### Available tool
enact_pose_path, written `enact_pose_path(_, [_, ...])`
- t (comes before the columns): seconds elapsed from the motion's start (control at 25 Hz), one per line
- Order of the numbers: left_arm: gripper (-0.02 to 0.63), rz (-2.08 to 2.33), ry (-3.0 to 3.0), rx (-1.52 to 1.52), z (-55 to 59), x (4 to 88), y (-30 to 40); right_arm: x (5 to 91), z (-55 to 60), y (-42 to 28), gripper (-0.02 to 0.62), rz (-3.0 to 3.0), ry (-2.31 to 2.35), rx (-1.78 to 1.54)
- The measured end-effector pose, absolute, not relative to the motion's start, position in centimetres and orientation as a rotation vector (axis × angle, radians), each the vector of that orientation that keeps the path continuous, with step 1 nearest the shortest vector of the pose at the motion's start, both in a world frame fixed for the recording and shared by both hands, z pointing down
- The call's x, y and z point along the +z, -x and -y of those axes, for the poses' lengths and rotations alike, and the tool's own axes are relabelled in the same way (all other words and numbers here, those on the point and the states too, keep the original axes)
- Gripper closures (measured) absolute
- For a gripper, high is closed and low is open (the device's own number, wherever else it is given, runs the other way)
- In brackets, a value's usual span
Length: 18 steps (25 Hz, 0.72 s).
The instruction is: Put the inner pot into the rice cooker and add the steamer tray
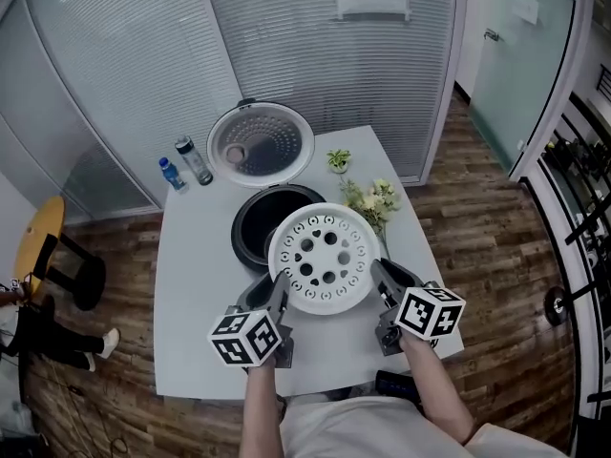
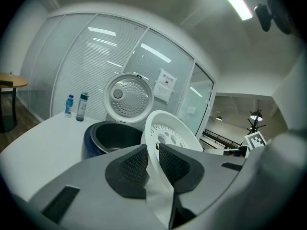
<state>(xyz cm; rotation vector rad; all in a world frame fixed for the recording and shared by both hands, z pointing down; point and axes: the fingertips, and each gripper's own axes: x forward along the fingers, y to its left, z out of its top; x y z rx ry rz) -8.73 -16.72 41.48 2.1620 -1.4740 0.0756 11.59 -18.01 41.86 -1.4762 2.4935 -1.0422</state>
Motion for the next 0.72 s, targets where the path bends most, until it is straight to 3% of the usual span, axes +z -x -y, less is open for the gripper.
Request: enact_pose_path(0.72, [0.532, 1.483, -2.123, 0.022, 19.1, 41.3, 14.1, 40.9, 20.9, -6.2, 0.537, -2.555, 1.443, -1.051])
